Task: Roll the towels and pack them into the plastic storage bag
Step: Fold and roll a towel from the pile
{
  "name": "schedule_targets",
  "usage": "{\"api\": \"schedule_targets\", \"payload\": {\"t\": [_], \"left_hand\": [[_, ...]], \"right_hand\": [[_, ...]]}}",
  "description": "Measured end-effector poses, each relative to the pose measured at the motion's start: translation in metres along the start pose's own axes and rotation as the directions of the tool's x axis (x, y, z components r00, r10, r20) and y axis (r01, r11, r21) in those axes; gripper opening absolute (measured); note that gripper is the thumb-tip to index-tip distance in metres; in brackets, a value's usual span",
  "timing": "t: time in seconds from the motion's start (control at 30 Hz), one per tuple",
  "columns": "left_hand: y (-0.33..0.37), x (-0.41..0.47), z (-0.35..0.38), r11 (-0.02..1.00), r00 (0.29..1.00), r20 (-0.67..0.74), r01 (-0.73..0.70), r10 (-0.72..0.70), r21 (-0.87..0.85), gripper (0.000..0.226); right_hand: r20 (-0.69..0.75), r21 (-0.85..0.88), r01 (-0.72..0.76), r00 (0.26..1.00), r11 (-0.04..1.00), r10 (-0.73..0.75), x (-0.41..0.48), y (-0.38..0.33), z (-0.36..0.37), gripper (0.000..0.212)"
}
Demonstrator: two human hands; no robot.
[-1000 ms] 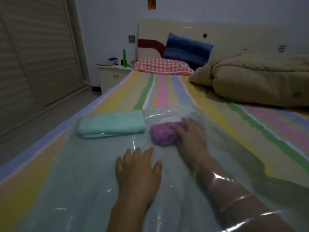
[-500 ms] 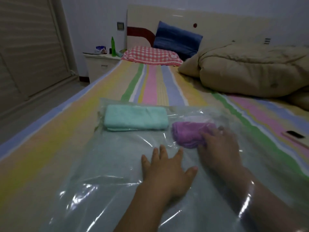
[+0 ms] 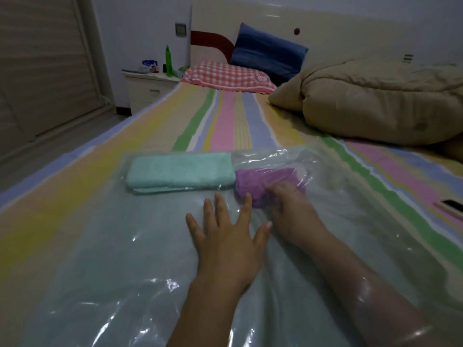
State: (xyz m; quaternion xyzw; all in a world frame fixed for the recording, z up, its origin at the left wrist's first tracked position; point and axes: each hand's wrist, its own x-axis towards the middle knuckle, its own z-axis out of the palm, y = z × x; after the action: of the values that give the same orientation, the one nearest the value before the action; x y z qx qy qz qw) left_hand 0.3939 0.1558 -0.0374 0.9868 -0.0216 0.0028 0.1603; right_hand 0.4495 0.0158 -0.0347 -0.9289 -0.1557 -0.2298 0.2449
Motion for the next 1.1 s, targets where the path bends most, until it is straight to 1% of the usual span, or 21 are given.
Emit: {"api": "schedule_targets", "payload": {"t": [0.07, 0.13, 0.17, 0.23, 0.27, 0.3, 0.33, 0.4, 0.43, 0.5, 0.57, 0.6, 0.7, 0.77, 0.83, 0.9, 0.97, 1.03, 1.1], "left_hand": [[-0.001, 0.000, 0.000, 1.000, 1.000, 0.012, 0.001, -0.001, -0.001, 0.064], [-0.001, -0.001, -0.001, 1.000, 1.000, 0.009, -0.001, 0.001, 0.001, 0.064], [-0.001, -0.001, -0.001, 1.000, 1.000, 0.005, -0.001, 0.001, -0.002, 0.064], [-0.001, -0.001, 0.000, 1.000, 1.000, 0.001, 0.001, -0.001, -0.009, 0.066], [-0.001, 0.000, 0.002, 1.000, 1.000, 0.001, 0.004, -0.004, -0.010, 0.071], [-0.002, 0.001, 0.002, 1.000, 1.000, -0.001, 0.004, -0.004, -0.010, 0.079], [-0.002, 0.001, 0.002, 1.000, 1.000, 0.001, 0.003, -0.003, -0.010, 0.086], [-0.003, 0.000, 0.003, 1.000, 1.000, 0.013, 0.008, -0.008, -0.016, 0.090], [-0.003, 0.000, 0.003, 1.000, 1.000, 0.019, 0.011, -0.011, -0.022, 0.091], [-0.003, 0.000, 0.004, 1.000, 1.000, 0.020, 0.009, -0.009, -0.008, 0.090], [-0.004, 0.001, 0.004, 1.000, 1.000, 0.021, 0.012, -0.013, 0.010, 0.087], [-0.005, 0.002, 0.004, 1.000, 0.999, 0.031, 0.019, -0.019, 0.008, 0.082], [-0.009, 0.005, 0.004, 0.999, 0.999, 0.040, 0.030, -0.029, -0.017, 0.071], [-0.010, 0.005, 0.003, 0.999, 0.999, 0.029, 0.026, -0.025, -0.028, 0.068], [-0.009, 0.005, 0.007, 0.999, 1.000, 0.007, 0.021, -0.021, -0.036, 0.065], [-0.011, 0.004, 0.008, 1.000, 1.000, -0.008, 0.008, -0.009, -0.030, 0.062], [-0.018, 0.006, 0.006, 1.000, 1.000, -0.019, 0.017, -0.017, 0.011, 0.062], [-0.019, -0.007, -0.008, 0.997, 0.998, -0.060, 0.013, -0.008, 0.081, 0.061], [-0.004, -0.033, -0.024, 0.995, 0.989, -0.147, -0.006, 0.021, 0.104, 0.057]], "right_hand": [[0.097, 0.018, -0.052, 0.994, 0.998, 0.050, 0.008, 0.005, 0.006, 0.050], [0.168, 0.042, -0.133, 0.978, 0.990, 0.124, 0.020, 0.009, 0.014, 0.048], [0.155, 0.066, -0.133, 0.980, 0.989, 0.122, 0.026, 0.009, 0.020, 0.044], [0.076, 0.152, -0.092, 0.994, 0.984, 0.081, 0.037, 0.010, 0.031, 0.036], [0.048, 0.196, -0.081, 0.996, 0.977, 0.073, 0.043, 0.009, 0.035, 0.036], [0.048, 0.220, -0.099, 0.995, 0.970, 0.091, 0.049, 0.008, 0.038, 0.038], [0.078, 0.246, -0.129, 0.991, 0.961, 0.114, 0.055, 0.005, 0.038, 0.042], [0.132, 0.273, -0.158, 0.983, 0.949, 0.125, 0.064, 0.006, 0.040, 0.049], [0.159, 0.242, -0.161, 0.979, 0.957, 0.125, 0.067, 0.006, 0.039, 0.051], [0.204, 0.119, -0.157, 0.970, 0.980, 0.131, 0.070, 0.008, 0.041, 0.052], [0.205, 0.028, -0.134, 0.971, 0.991, 0.125, 0.068, 0.008, 0.041, 0.056], [0.202, 0.002, -0.128, 0.971, 0.992, 0.125, 0.065, 0.008, 0.040, 0.059], [0.133, -0.086, -0.197, 0.969, 0.977, 0.208, 0.043, 0.004, 0.026, 0.061], [0.054, -0.200, -0.309, 0.944, 0.930, 0.325, 0.011, 0.000, 0.014, 0.057], [-0.056, -0.262, -0.376, 0.925, 0.889, 0.375, -0.029, -0.007, 0.003, 0.049], [-0.019, -0.299, -0.395, 0.913, 0.869, 0.408, -0.068, -0.014, -0.008, 0.047], [-0.022, -0.334, -0.404, 0.907, 0.852, 0.421, -0.105, -0.024, -0.015, 0.050], [-0.034, -0.391, -0.339, 0.934, 0.856, 0.355, -0.147, -0.044, -0.034, 0.056], [0.008, -0.399, -0.305, 0.942, 0.865, 0.336, -0.185, -0.062, -0.056, 0.075]]}}
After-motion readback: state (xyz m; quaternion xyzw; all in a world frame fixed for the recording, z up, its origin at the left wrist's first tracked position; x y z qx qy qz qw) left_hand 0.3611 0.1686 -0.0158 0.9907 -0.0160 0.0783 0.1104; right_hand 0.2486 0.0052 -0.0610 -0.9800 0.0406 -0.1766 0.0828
